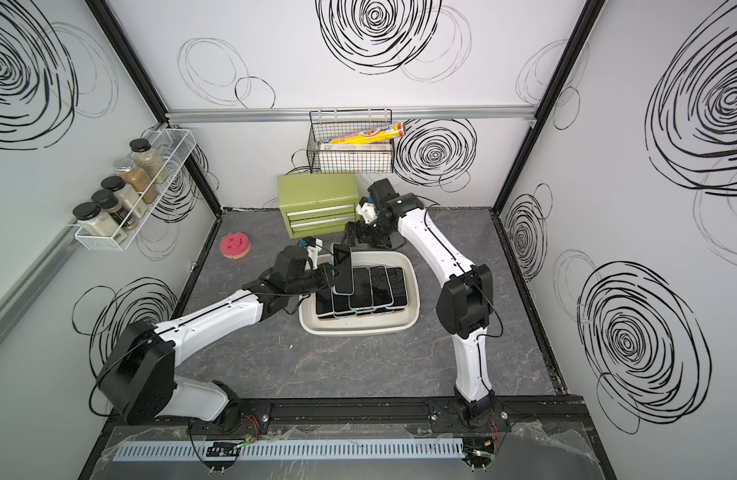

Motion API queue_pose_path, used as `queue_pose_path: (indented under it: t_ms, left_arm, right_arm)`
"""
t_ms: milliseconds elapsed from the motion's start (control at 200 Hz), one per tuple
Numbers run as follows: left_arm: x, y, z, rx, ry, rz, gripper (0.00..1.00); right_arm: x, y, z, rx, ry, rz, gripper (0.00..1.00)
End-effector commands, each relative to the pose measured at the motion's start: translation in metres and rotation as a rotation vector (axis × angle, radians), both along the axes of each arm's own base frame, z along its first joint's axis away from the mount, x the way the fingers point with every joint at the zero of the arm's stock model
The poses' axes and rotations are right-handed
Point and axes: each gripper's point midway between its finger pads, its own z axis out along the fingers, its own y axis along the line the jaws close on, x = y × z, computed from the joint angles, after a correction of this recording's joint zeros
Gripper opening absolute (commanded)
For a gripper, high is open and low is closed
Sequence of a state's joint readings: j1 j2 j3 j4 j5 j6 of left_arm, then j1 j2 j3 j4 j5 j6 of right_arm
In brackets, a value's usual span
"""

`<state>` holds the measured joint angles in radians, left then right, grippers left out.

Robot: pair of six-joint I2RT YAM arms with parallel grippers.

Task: Take the phone out of the storage box
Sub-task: Pick up the phone from the storage box, then place the phone at the center of the board.

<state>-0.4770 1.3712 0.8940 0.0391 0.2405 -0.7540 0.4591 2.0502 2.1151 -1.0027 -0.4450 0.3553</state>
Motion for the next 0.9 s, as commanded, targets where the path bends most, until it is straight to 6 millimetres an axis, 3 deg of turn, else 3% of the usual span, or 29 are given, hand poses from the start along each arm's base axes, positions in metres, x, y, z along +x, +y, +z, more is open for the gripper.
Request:
queue_pose_path:
  t_ms: [0, 110, 335, 596, 896]
  left_arm:
    - [0.005, 0.046, 0.035, 0.01, -0.079, 0.064, 0.05]
    - [0.002, 0.091, 0.039, 0.054, -0.087, 0.143, 0.04]
    - [-0.005, 0.13, 0.022, 0.164, -0.055, 0.167, 0.01]
    - [-0.015, 0.173, -0.033, 0.274, 0.098, 0.174, 0.0]
    - [0.01, 0.184, -0.059, 0.348, 0.108, 0.094, 0.0]
  right_arm:
    - [0.005, -0.007, 0.03, 0.032, -0.063, -0.027, 0.98]
    - [0.001, -0.005, 0.029, 0.046, -0.055, -0.012, 0.98]
    - [-0.004, -0.002, 0.017, 0.057, -0.022, 0.009, 0.97]
    - [-0.015, -0.008, -0.003, 0.022, -0.008, 0.041, 0.97]
    - [-0.024, -0.012, -0.025, -0.001, 0.009, 0.06, 0.96]
